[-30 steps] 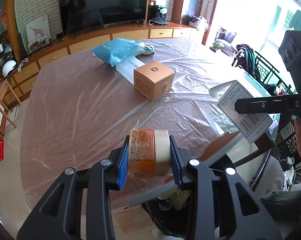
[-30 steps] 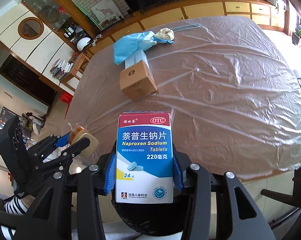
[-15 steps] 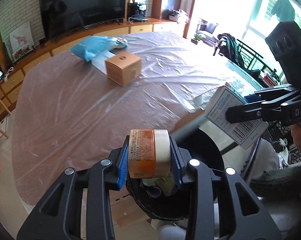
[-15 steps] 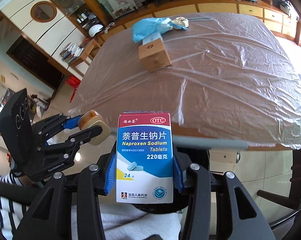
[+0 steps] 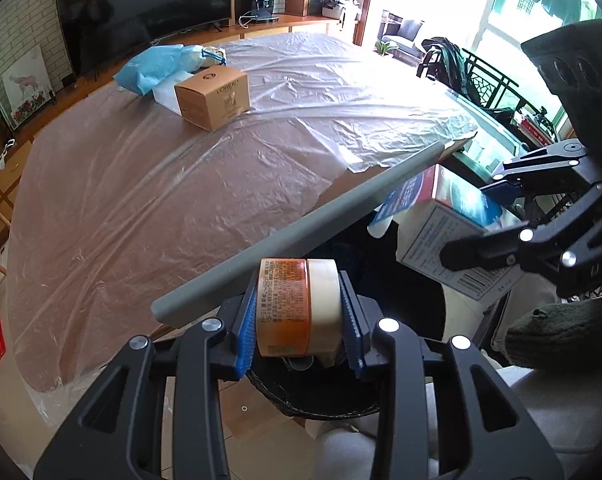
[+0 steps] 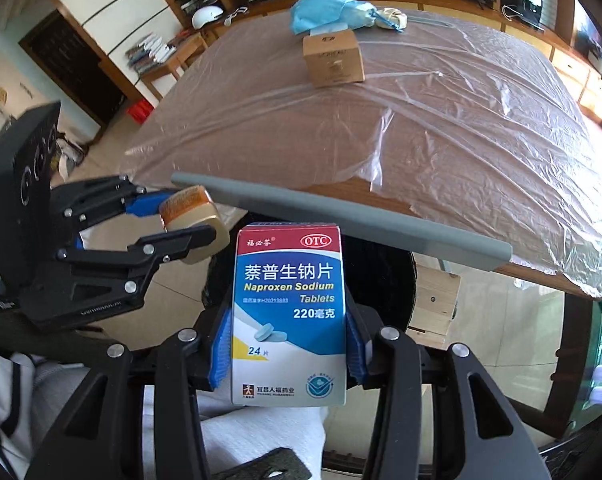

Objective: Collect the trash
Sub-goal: 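Carry the medicine box and jar in both grippers over the black bin, then lower both grippers into the bin and open them to release the box and jar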

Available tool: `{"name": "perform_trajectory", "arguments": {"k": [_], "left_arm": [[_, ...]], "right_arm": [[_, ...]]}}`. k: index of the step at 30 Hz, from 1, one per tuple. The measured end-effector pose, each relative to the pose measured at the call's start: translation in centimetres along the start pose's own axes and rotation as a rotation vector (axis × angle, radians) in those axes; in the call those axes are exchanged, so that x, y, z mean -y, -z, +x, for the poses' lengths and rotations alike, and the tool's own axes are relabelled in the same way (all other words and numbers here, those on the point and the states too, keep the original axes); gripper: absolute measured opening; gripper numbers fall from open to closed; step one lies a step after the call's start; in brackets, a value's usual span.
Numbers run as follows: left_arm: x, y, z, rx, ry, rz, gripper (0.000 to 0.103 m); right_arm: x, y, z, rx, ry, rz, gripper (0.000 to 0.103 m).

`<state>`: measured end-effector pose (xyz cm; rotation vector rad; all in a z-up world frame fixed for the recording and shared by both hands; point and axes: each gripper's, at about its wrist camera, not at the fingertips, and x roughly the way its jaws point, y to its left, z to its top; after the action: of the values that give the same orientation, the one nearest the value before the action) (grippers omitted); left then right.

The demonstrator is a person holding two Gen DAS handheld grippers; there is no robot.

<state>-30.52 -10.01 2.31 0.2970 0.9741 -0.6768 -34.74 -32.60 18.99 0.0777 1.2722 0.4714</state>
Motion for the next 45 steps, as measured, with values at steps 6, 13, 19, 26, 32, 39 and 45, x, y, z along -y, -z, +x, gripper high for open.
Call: {"name": "perform_trajectory", "arguments": {"k": [6, 13, 19, 26, 32, 39, 45], "left_arm": [[0.0, 0.3, 0.4, -0.016, -0.01, 0.011, 0.038], [0.4, 0.5, 0.6, -0.026, -0.02, 0.033, 0.038], [0.7, 0.4, 0.6, -0.029, -0.021, 0.039, 0.038], [0.7, 0.3, 1.1, -0.043, -0.017, 0.045, 0.038], [0.7, 0.4, 1.6, -0.051, -0.018, 0.052, 0.038], [0.3, 1.0, 2.4, -0.074, -0.027, 0.045, 0.038], [-0.2, 1.7, 3.1, -0.1, -0.03, 0.035, 0.038]], "right_arm": [[-0.1, 0.6, 1.0, -0.02, 0.021, -0.014, 0.044], [0.1, 1.0, 1.6, -0.041, 0.03, -0.007, 0.044], [-0.1, 1.0, 1.9, -0.046, 0.026, -0.018, 0.044], [0.3, 1.2, 2.4, -0.049, 0.036, -0.008, 0.044], [0.6, 1.6, 2.9, -0.06, 0.052, -0.006, 0.044], [0.5, 1.8, 3.5, -0.073, 0.083, -0.024, 0.044], [0.4, 1.7, 4.2, -0.08, 0.093, -0.038, 0.044]]}}
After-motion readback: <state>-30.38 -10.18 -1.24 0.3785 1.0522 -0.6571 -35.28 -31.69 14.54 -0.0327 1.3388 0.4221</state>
